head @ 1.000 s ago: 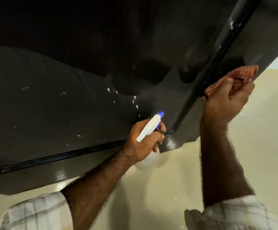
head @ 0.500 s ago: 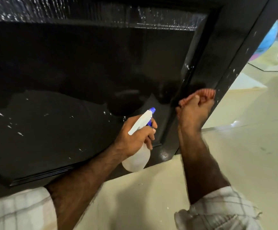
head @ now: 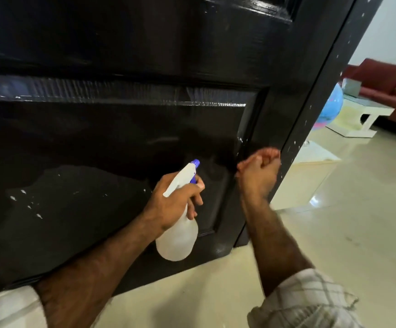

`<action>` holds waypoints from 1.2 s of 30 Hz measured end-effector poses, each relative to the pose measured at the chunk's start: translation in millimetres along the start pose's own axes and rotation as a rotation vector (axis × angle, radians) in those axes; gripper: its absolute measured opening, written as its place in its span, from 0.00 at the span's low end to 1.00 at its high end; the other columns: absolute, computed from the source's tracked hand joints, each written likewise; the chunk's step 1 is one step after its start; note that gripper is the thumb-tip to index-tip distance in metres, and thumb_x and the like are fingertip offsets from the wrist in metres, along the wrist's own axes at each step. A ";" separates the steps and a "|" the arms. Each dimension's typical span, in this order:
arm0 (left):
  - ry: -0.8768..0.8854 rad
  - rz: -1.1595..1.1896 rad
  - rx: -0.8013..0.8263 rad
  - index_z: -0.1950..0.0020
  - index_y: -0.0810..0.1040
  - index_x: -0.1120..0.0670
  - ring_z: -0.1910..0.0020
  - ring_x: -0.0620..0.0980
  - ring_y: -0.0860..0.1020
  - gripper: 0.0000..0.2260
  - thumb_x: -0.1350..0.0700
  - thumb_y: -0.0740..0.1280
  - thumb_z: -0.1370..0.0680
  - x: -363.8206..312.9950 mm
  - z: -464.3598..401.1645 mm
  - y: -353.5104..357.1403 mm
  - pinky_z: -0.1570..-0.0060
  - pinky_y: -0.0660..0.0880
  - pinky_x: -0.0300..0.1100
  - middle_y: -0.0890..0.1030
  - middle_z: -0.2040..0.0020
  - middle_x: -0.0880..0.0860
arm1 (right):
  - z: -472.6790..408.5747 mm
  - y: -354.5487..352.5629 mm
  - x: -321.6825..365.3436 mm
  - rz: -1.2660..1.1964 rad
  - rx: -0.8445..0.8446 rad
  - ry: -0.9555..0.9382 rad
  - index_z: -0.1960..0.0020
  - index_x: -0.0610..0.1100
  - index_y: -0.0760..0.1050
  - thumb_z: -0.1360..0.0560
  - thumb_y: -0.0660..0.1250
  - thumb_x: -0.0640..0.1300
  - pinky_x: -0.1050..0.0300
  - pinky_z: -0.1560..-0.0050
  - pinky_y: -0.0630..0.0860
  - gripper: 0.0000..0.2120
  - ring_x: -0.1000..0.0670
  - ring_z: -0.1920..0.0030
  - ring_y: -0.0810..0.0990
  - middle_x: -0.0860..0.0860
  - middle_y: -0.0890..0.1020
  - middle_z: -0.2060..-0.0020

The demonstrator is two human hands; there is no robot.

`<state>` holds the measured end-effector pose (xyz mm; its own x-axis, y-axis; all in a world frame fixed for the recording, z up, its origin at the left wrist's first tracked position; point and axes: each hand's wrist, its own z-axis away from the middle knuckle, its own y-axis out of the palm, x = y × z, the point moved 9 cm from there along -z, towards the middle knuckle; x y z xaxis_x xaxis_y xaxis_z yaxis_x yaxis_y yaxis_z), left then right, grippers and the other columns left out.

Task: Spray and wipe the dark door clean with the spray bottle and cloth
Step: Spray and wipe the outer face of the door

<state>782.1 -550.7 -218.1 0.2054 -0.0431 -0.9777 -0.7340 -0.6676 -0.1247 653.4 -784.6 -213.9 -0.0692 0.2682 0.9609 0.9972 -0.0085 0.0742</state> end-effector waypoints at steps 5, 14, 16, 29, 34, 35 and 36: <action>-0.062 -0.002 -0.064 0.43 0.83 0.52 0.66 0.56 0.86 0.09 0.48 0.68 0.16 -1.7 4.5 -8.1 0.59 0.84 0.43 0.87 0.52 0.51 | 35.7 27.0 123.8 0.200 0.018 -0.743 0.38 0.35 0.78 0.17 0.64 0.41 0.63 0.48 0.68 0.12 0.44 0.48 0.76 0.41 0.79 0.47; -0.075 -0.018 -0.076 0.51 0.82 0.61 0.74 0.51 0.77 0.09 0.55 0.72 0.19 -29.9 20.4 -26.0 0.68 0.79 0.44 0.84 0.62 0.59 | 49.8 -7.5 33.3 0.260 0.221 -0.450 0.42 0.47 0.81 0.21 0.62 0.47 0.44 0.41 0.81 0.12 0.48 0.49 0.82 0.50 0.84 0.49; -0.100 -0.006 -0.090 0.55 0.80 0.63 0.77 0.50 0.75 0.11 0.56 0.73 0.20 -30.3 18.4 -25.8 0.70 0.77 0.45 0.80 0.66 0.59 | 33.7 -11.0 83.8 0.198 0.062 -0.520 0.36 0.42 0.80 0.19 0.65 0.44 0.49 0.36 0.78 0.14 0.45 0.44 0.80 0.45 0.83 0.44; -0.126 -0.049 -0.065 0.38 0.80 0.58 0.75 0.48 0.77 0.18 0.48 0.75 0.21 -14.0 18.4 -46.1 0.66 0.83 0.46 0.88 0.53 0.55 | 76.0 6.0 -66.1 0.371 0.187 -0.114 0.23 0.40 0.66 0.13 0.59 0.46 0.53 0.37 0.72 0.20 0.40 0.36 0.78 0.41 0.77 0.34; -0.084 -0.019 -0.039 0.38 0.80 0.59 0.75 0.47 0.77 0.14 0.50 0.72 0.18 -26.6 29.8 -62.0 0.68 0.81 0.44 0.88 0.54 0.52 | 43.5 8.3 17.1 -0.019 -0.243 0.019 0.28 0.37 0.72 0.17 0.56 0.57 0.48 0.39 0.75 0.27 0.33 0.40 0.81 0.34 0.82 0.38; -0.077 -0.010 -0.034 0.39 0.81 0.58 0.75 0.47 0.77 0.13 0.50 0.72 0.18 -29.6 31.0 -64.1 0.68 0.81 0.44 0.88 0.54 0.53 | 27.6 7.2 56.9 -0.031 -0.282 -0.127 0.31 0.35 0.74 0.17 0.57 0.56 0.49 0.40 0.73 0.27 0.33 0.41 0.82 0.33 0.82 0.40; -0.070 -0.001 -0.025 0.41 0.81 0.58 0.75 0.47 0.77 0.12 0.50 0.72 0.18 -29.7 32.0 -65.8 0.68 0.81 0.44 0.88 0.53 0.54 | 11.6 7.4 89.8 0.014 -0.318 -0.257 0.31 0.33 0.75 0.17 0.59 0.52 0.50 0.39 0.72 0.26 0.34 0.39 0.81 0.33 0.82 0.38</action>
<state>803.6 -481.7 -186.2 0.1595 0.0096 -0.9872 -0.7171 -0.6862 -0.1225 654.9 -749.4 -130.2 -0.0064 0.4976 0.8674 0.9369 -0.3003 0.1792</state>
